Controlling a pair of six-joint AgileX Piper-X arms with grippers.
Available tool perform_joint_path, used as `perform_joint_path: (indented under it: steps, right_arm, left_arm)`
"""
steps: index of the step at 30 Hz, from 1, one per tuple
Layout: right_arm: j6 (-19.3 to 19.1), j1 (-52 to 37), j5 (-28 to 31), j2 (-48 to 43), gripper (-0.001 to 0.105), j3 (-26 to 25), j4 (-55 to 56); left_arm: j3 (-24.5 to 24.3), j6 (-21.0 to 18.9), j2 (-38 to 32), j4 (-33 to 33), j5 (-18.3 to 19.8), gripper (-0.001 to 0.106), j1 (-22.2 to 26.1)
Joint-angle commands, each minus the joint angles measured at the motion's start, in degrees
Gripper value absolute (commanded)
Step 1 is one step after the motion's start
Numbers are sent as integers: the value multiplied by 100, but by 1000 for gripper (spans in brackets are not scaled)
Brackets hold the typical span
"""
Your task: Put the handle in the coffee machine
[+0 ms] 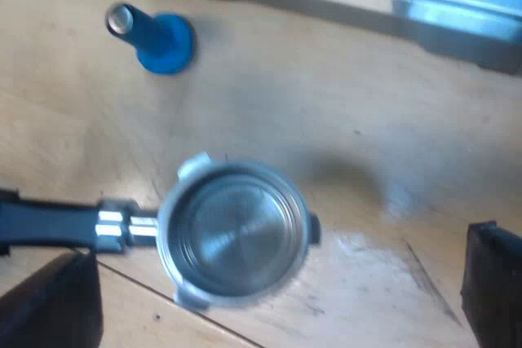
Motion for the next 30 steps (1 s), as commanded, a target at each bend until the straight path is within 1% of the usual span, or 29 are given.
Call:
perform_joint_path:
  steps: [1, 6, 7, 8, 9, 14, 15, 20, 22, 25, 27, 29, 30]
  right_arm:
    - [-67, -32, 45, -64, 90, -59, 204]
    - [-83, -32, 150, -78, 90, -59, 333]
    - [-81, -32, 150, -78, 90, -59, 333]
    - [-81, -32, 150, -78, 90, -59, 333]
    - [-81, -32, 150, -78, 90, -59, 333]
    - [-81, -32, 150, -78, 90, -59, 333]
    - [-92, -32, 150, -78, 90, -59, 333]
    - [-220, -32, 138, -78, 90, -59, 333]
    - [-280, -32, 117, -78, 90, -59, 333]
    - [-304, -32, 107, -78, 90, -59, 333]
    - [-304, -32, 107, -78, 90, -59, 333]
    - [-304, -32, 107, -78, 90, -59, 333]
    - [-319, -32, 107, -78, 90, -59, 333]
  left_arm:
    - [-111, 43, -179, 0, -301, 0, 7]
    - [-111, 53, -485, 203, -434, 0, 7]
    - [-111, 41, -557, 267, -581, 0, 7]
    - [-111, 35, -645, 339, -820, 0, 7]
    - [-111, 36, -685, 374, -951, 0, 7]
    - [-111, 25, -860, 440, -1114, 0, 7]
    - [-111, -273, -1066, 463, -1117, 0, 7]
    - [-111, -570, -1153, 360, -1117, 0, 46]
    - [-111, -648, -1152, 289, -1117, 0, 202]
    - [-111, -625, -1152, 194, -1101, 0, 661]
    - [-111, -420, -1152, 192, -801, 0, 1133]
    - [-111, -272, -1152, 219, -522, 0, 1489]
    - [-111, -129, -1152, 255, -364, 0, 1754]
